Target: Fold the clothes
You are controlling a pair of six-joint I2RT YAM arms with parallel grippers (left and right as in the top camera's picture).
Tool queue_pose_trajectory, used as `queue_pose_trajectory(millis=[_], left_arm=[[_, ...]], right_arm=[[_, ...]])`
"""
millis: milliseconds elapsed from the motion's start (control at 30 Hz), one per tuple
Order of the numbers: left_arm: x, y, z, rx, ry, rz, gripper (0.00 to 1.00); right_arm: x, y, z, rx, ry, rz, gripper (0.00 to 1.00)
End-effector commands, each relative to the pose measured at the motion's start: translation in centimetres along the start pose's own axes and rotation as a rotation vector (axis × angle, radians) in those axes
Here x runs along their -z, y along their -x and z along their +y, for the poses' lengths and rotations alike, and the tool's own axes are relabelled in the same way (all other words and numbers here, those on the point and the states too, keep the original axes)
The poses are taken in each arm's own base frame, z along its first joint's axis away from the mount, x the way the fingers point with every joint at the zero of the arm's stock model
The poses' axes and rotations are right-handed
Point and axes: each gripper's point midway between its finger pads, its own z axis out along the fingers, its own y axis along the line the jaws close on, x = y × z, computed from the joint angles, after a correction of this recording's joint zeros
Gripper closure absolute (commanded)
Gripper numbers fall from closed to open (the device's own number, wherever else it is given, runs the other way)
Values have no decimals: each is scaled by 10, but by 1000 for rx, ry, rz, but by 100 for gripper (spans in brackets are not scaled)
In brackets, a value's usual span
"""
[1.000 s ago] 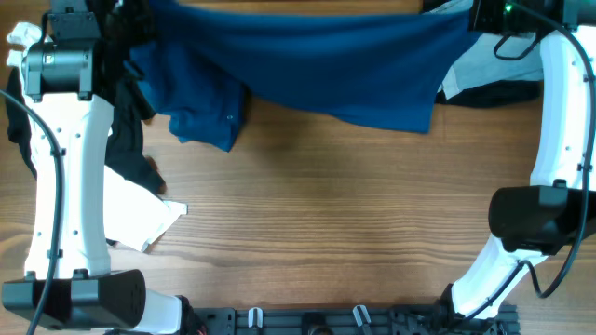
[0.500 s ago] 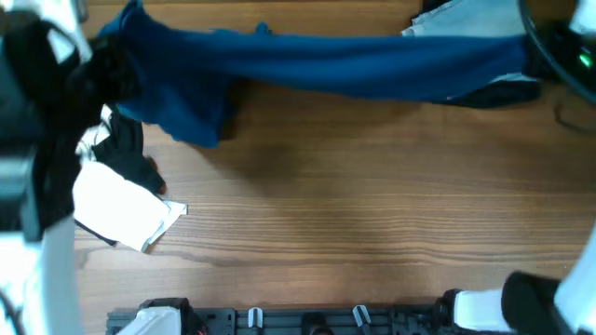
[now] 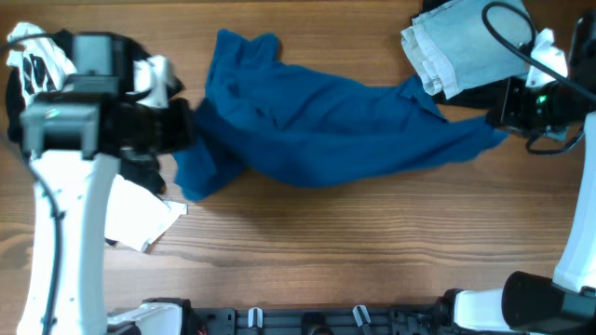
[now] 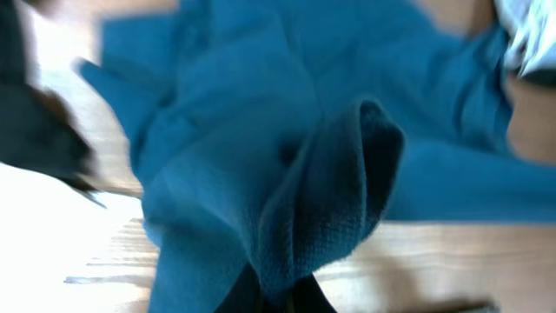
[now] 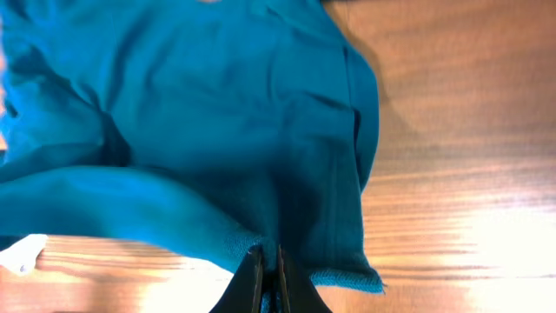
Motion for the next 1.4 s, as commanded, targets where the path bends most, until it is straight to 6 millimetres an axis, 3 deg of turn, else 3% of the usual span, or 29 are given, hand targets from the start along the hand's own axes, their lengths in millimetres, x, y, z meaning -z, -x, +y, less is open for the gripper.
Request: queue_pose_trajectory(millis=[0, 167, 267, 367, 467, 533, 633, 700, 733, 833, 933, 1000, 1100, 1167, 1267, 1367], left_arm=[[-37, -38, -24, -81, -42, 172, 96], [-92, -101, -34, -98, -3, 362, 96], [-121, -140, -31, -80, 36, 446, 96], [-133, -167, -24, -42, 80, 505, 93], [-136, -177, -23, -49, 95, 529, 78], [-136, -176, -23, -54, 96, 524, 53], [-139, -169, -23, -50, 91, 496, 35], [-134, -154, -27, -46, 69, 458, 27], [-129, -141, -32, -65, 46, 425, 22], [-110, -78, -50, -153, -1, 217, 0], [-98, -1, -75, -229, -103, -73, 0], [-98, 40, -75, -229, -122, -212, 0], [-114, 77, -65, -264, -101, -300, 0], [-140, 94, -54, -309, -74, -311, 0], [-179, 107, -40, -355, -46, -296, 1], [-217, 125, -15, -327, 34, -313, 2]], right_arm=[[-5, -12, -12, -81, -34, 27, 96], [-30, -27, -33, -143, -113, 104, 95], [-41, -22, -36, -151, -102, 86, 92], [-44, -14, -37, -165, -101, 55, 88], [-44, -12, -38, -163, -105, 47, 82], [-44, -12, -38, -155, -104, 48, 77], [-44, -13, -38, -155, -103, 49, 67], [-45, -9, -32, -131, -70, 38, 64], [-45, -6, -22, -92, -9, 29, 57], [-47, 9, 13, 48, 146, -28, 35], [-70, 28, 29, 139, 88, -52, 26], [-89, 40, 29, 115, 22, -57, 26], [-125, 56, 35, 122, 2, -43, 27], [-150, 59, 37, 127, 1, -8, 30], [-174, 58, 42, 137, 2, 30, 32], [-180, 60, 48, 153, 7, 25, 32]])
